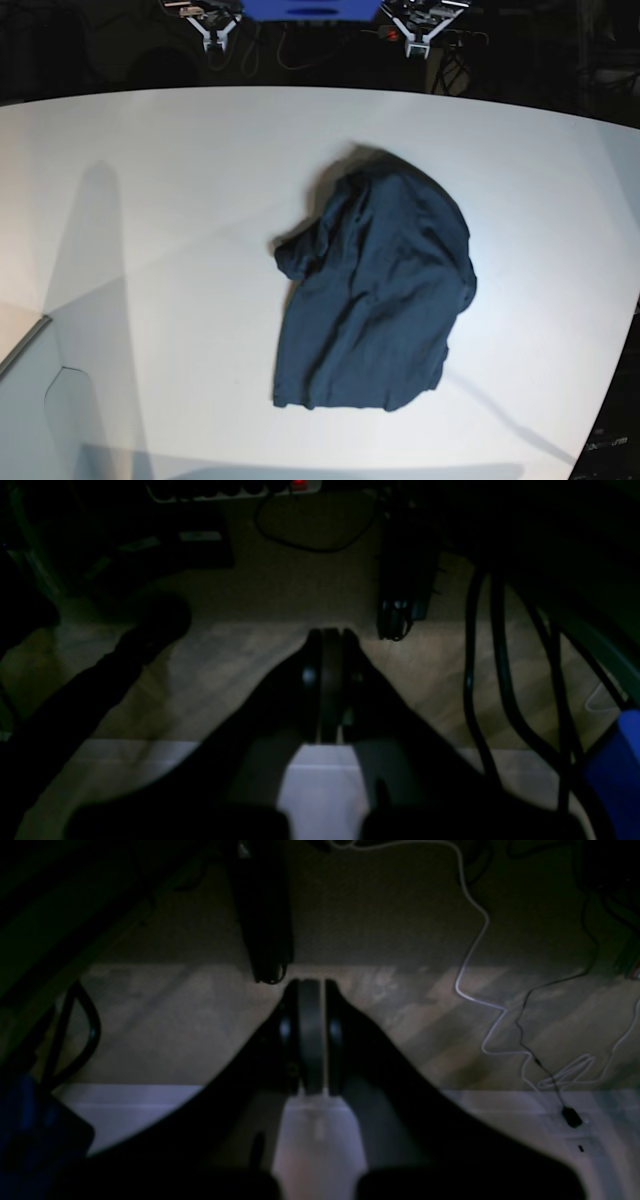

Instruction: Layout the t-shirt on the table in an organized manner, then fold the t-shirt properly

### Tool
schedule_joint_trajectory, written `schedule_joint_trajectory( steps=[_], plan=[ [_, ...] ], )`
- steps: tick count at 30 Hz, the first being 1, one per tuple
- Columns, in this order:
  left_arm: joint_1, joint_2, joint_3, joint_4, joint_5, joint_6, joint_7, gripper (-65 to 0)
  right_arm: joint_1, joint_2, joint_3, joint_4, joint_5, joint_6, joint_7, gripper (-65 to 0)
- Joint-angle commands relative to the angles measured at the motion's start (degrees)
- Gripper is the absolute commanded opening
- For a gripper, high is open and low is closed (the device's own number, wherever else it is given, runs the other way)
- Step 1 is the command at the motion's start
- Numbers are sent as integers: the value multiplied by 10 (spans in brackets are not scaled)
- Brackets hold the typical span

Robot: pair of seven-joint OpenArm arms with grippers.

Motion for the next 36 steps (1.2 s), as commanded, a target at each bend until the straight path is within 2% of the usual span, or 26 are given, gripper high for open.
schedule_joint_trajectory(
  steps=[1,15,30,33,36],
  plan=[
    [3,-7,1,0,2,4,1,-650,-2,-2,-1,-1,3,10,-2,-650],
    [3,-17,-1,1,1,4,0,-650,-3,0,0,-1,3,10,-2,-650],
    [11,-11,-2,1,0,0,0,-650,-29,1,-2,-1,3,10,-1,-650],
    [26,-16,-3,4,-1,0,-1,-650,-40,13,-1,-1,3,10,-1,-650],
    [69,-17,-3,61,-1,0,-2,-650,-62,14,-1,8,3,10,-1,-650]
  ],
)
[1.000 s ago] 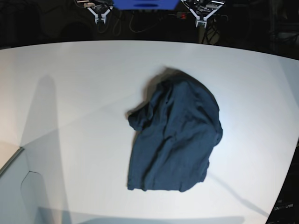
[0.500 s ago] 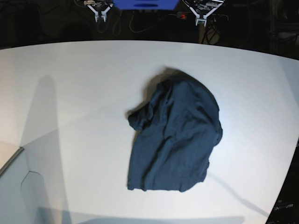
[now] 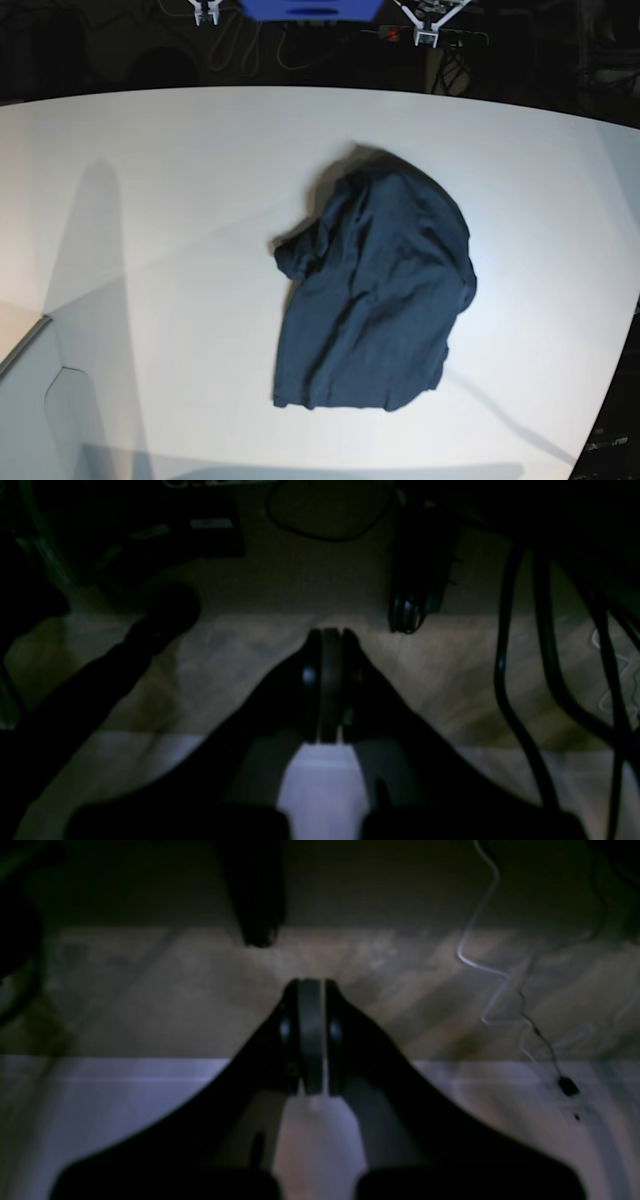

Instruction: Layout the t-shirt on the table in an organized manner, then fold the t-shirt properly

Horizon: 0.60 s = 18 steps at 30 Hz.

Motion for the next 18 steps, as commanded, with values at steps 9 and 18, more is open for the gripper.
schedule_joint_trajectory(
  steps=[9,18],
  plan=[
    [223,-18,-1,331,1,0,10,-650,-234,-1,-2,364,4,6,-3,-650],
    [421,-64,-1,702,1,1,10,-650,-446,34,3,745,3,6,-3,-650]
  ],
)
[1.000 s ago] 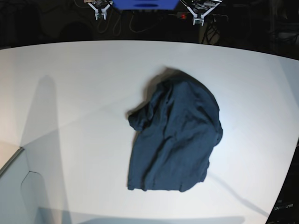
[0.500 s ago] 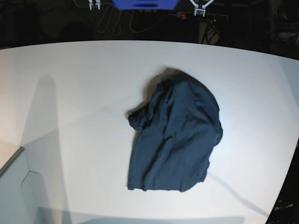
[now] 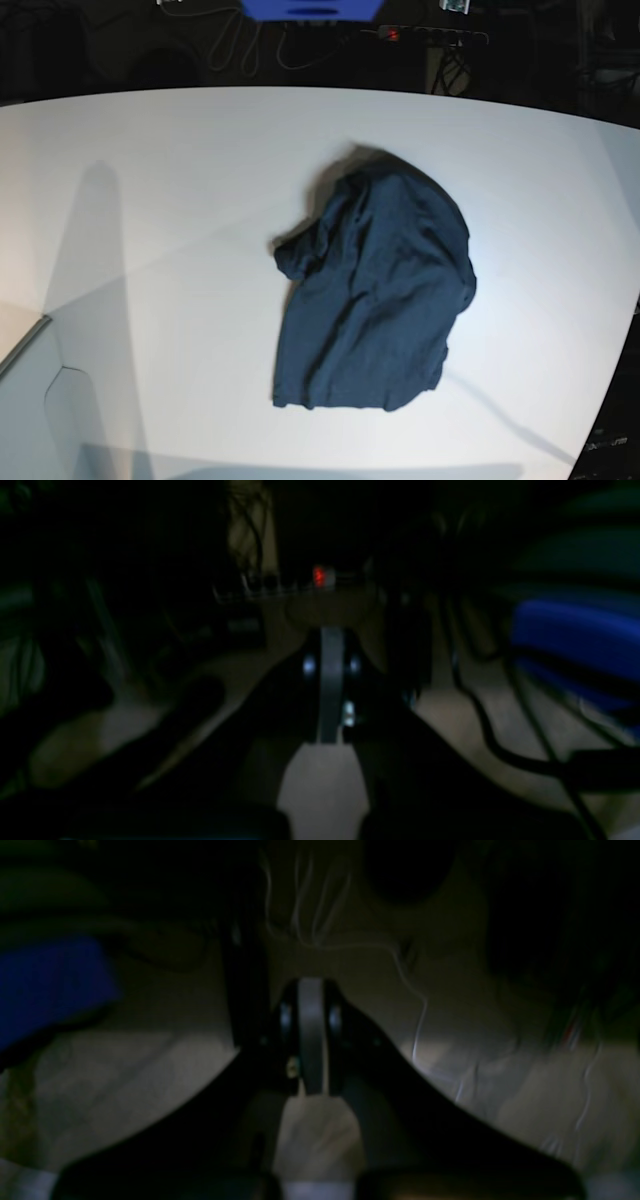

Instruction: Layout the t-shirt on the table in an organized manner, then fold the t-shirt properly

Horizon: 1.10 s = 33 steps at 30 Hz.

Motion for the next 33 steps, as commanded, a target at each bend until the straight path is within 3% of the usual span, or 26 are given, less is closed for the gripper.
schedule_joint_trajectory(
  steps=[1,9,13,17,19,24,28,31,33],
  plan=[
    [21,-11,1,40,0,-3,-13,-650,-25,17,3,32,0,1,5,-650],
    [63,-46,1,254,0,-4,-13,-650,-101,38,48,285,0,1,5,-650],
    [60,-46,0,305,0,-4,-13,-650,-94,39,52,362,0,1,5,-650],
    [34,-43,0,327,0,-4,-13,-643,-36,37,39,394,0,2,5,-650],
    [24,-43,0,330,0,-4,-13,-591,2,37,16,396,0,2,4,-650],
    [3,-43,0,335,0,-4,-13,-359,66,37,-49,396,0,3,-5,-650],
    [-12,-42,0,330,0,-4,-13,-243,151,38,-124,396,0,3,-130,-619],
    [-33,-42,0,325,0,-4,-13,-218,217,38,-188,395,1,3,-228,-561],
    [-53,-41,4,315,0,-4,-13,-218,250,38,-217,395,1,3,-264,-524]
  ],
)
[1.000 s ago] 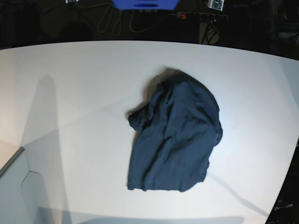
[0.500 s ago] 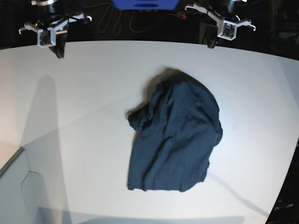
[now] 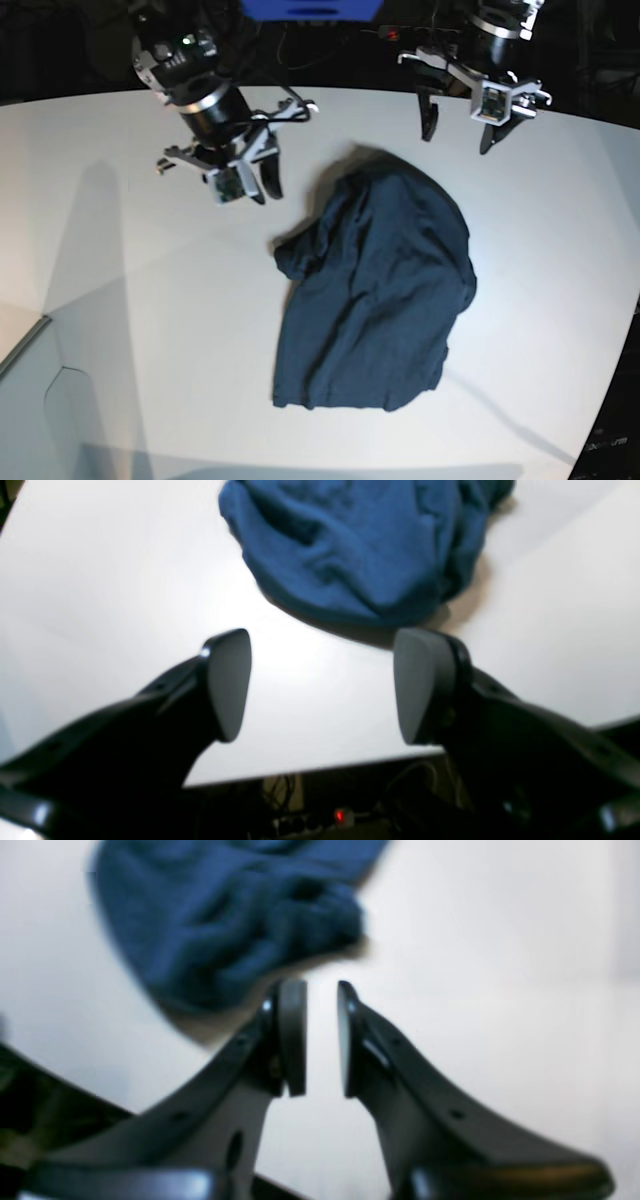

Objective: Layout the t-shirt on the table in an organized manner, then fold the t-shirt properly
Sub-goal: 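Lower the left gripper onto the crumpled navy t-shirt and pinch it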

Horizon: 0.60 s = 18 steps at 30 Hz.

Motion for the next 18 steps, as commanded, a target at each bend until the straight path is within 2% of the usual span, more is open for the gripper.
schedule_joint_trajectory(
  steps=[1,6,9,14,18],
  plan=[
    [-15,1,2,4,0,1,-15,-218,9,1,-7,11,1,1,2,-512],
    [-95,56,16,-62,0,0,-15,-218,19,1,-18,11,2,1,-1,-485],
    [-139,78,51,-117,3,0,-15,-218,17,5,-13,11,2,1,-1,-478],
    [-190,93,119,-183,4,5,-15,-218,6,41,-12,11,2,1,-1,-480],
    [-215,94,132,-220,2,5,-15,-218,-8,55,7,12,2,1,-1,-481]
  ],
)
